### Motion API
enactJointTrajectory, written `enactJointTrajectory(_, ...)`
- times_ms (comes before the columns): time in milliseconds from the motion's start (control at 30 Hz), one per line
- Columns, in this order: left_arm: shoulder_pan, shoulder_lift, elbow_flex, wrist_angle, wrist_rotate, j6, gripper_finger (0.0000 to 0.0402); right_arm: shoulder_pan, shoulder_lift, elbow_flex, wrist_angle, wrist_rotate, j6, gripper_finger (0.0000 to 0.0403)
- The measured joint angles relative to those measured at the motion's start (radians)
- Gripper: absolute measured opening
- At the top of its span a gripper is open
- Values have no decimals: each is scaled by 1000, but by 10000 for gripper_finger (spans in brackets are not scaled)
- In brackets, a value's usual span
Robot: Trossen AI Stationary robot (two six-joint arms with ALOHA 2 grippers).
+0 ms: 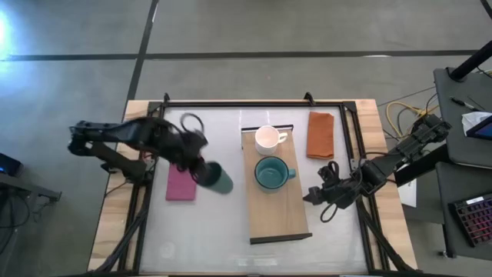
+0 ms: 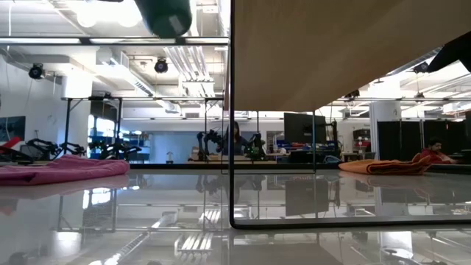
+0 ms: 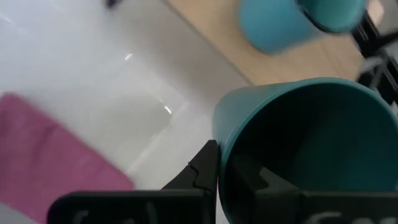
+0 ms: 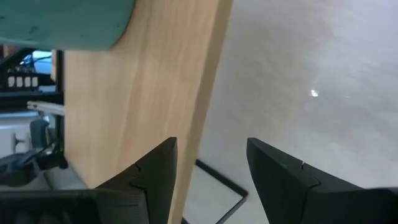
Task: Stack small to large cups/mugs on shelf
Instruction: Put the blue cup on the shelf
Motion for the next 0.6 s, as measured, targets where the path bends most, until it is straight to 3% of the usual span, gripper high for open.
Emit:
enactJointTrajectory(267,-150,279,287,25,-1,52,0,0,-3,15,71,-2,-109,187)
enactJointTrajectory(433,-162,434,503,21,-6,180,0,2,-3,67,72,-3,-195,187)
enactJointTrajectory(600,-161,548,627,18,-3,330,0,12,-3,150,74,-1,-322,187)
